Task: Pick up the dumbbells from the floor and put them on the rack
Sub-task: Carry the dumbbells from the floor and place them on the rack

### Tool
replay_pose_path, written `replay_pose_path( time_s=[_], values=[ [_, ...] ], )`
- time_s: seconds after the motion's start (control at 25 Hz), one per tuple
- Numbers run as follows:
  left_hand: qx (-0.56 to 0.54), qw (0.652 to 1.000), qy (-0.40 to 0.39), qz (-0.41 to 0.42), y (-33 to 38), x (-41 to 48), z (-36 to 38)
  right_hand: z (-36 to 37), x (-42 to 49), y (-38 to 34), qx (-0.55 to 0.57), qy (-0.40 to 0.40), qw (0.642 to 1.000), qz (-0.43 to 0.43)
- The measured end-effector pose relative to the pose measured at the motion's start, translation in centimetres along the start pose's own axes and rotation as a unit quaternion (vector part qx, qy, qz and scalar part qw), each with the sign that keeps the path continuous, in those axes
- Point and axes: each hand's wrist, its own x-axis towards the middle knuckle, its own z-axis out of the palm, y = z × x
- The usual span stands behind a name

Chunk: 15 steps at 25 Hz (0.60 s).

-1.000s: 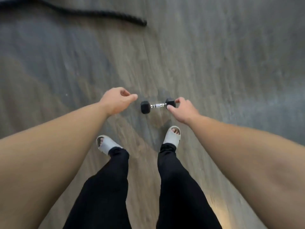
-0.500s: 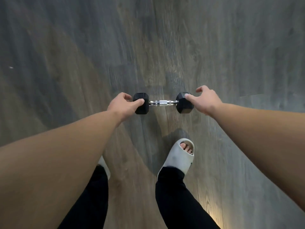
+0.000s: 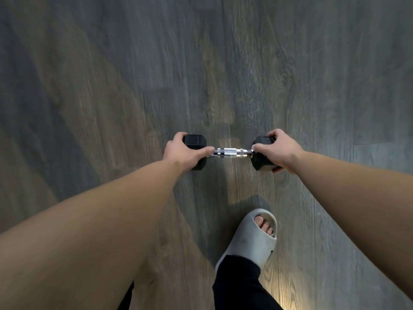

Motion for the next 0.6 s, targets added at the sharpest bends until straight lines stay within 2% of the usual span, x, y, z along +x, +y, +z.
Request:
replay_pose_path(
  time_s=[0.28, 0.44, 0.6],
  values=[
    [0.052, 0.996, 0.064, 0.037, 0.4, -2.5, -1.3, 0.8, -3.2, -0.3, 0.054, 0.034, 0.998, -0.003],
    [0.067, 0.993, 0.076, 0.053, 0.8, -11.0, -9.0, 1.1, -12.7, -3.5, 0.106, 0.012, 0.994, 0.004],
    [0.034, 0.995, 0.089, 0.031, 0.7, -23.4, -20.6, -0.8, -26.7, -12.0, 0.077, -0.025, 0.997, -0.011]
  ],
)
